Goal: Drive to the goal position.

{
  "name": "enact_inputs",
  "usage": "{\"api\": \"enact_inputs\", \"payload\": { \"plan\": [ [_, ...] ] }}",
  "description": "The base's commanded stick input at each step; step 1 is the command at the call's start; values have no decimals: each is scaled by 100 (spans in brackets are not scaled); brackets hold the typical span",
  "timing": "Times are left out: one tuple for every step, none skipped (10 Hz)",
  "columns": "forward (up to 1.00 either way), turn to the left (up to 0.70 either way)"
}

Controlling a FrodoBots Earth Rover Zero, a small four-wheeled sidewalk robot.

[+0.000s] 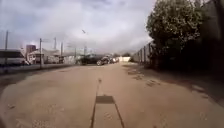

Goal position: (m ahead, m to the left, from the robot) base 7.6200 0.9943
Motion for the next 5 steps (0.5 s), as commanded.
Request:
{"api": "enact_inputs", "payload": {
  "plan": [
    [70,0],
    [70,0],
    [70,-13],
    [70,-33],
    [70,0]
  ]
}}
